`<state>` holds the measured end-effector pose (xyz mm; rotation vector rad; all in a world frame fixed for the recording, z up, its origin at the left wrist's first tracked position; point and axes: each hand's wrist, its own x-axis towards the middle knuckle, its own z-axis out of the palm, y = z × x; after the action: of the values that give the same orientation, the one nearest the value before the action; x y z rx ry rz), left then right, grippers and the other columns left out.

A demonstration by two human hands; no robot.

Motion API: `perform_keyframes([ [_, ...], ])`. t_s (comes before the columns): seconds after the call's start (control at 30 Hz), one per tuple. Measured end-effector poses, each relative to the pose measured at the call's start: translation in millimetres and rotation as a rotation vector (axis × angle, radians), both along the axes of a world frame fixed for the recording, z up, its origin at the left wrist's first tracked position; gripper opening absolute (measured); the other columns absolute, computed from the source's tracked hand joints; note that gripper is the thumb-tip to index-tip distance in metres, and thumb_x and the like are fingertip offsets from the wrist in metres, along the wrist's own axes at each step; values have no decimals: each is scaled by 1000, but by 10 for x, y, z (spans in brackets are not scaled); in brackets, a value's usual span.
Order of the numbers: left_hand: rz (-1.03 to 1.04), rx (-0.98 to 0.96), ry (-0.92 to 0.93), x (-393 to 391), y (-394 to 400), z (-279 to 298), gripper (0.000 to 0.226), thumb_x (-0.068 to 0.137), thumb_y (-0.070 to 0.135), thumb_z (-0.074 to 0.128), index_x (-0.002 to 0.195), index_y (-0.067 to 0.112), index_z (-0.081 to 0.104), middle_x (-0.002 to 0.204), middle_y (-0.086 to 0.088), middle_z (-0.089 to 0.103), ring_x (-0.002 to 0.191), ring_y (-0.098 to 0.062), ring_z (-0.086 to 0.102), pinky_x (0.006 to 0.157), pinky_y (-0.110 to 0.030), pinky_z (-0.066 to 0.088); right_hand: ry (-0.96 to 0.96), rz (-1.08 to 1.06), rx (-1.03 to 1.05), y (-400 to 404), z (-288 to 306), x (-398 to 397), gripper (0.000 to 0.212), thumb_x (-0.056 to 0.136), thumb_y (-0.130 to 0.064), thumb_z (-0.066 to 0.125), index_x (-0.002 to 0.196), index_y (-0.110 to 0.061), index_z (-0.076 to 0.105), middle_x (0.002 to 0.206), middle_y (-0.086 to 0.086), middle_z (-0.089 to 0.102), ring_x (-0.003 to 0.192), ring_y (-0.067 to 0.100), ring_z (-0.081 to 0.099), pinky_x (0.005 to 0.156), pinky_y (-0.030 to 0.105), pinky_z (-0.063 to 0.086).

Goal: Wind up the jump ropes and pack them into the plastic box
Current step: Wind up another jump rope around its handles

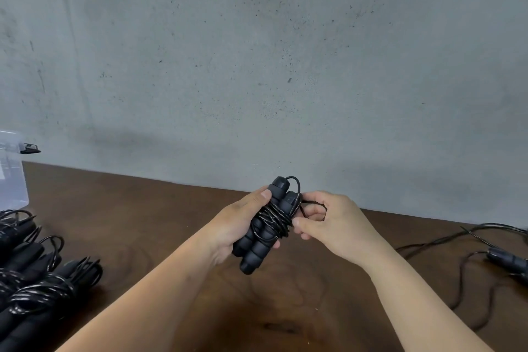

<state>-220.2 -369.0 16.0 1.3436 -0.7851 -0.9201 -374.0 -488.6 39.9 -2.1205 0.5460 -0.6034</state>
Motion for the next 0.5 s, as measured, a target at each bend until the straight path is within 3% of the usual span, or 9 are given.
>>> perform_keyframes([
  [0.1, -39, -2, 11, 3, 5, -28, 36, 97, 46, 48, 124, 26, 62, 101, -17, 73, 80, -38, 69, 82, -48, 56, 58, -12, -60, -9, 55, -36, 25, 88, -13, 68, 112, -20, 64, 79, -5, 74, 60, 2, 68, 58, 16, 50],
  [0.3, -8, 36, 28, -23, -44, -63, 43, 97, 47, 49, 118, 12, 64, 94, -20, 73, 74, -37, 69, 78, -43, 57, 57, -92, -240, -82, 12, -53, 22, 82, -19, 70, 101, -30, 67, 68, -7, 61, 57, 1, 51, 57, 11, 41],
  [0.4, -1, 43, 36, -24, -76, -70, 44, 97, 46, 50, 117, 10, 64, 95, -22, 73, 75, -37, 69, 81, -45, 56, -28, -125, -303, -84, -45, -44, 28, 77, -15, 72, 96, -33, 61, 69, -10, 61, 61, 2, 54, 61, 12, 43],
  [0.5, 7, 42, 73, -21, -99, -52, 45, 96, 46, 52, 117, 7, 63, 96, -22, 73, 74, -37, 69, 81, -46, 56, -146, -157, -164, -122, -52, -38, 35, 76, -16, 78, 98, -31, 55, 78, -10, 69, 67, 8, 61, 67, 20, 51],
])
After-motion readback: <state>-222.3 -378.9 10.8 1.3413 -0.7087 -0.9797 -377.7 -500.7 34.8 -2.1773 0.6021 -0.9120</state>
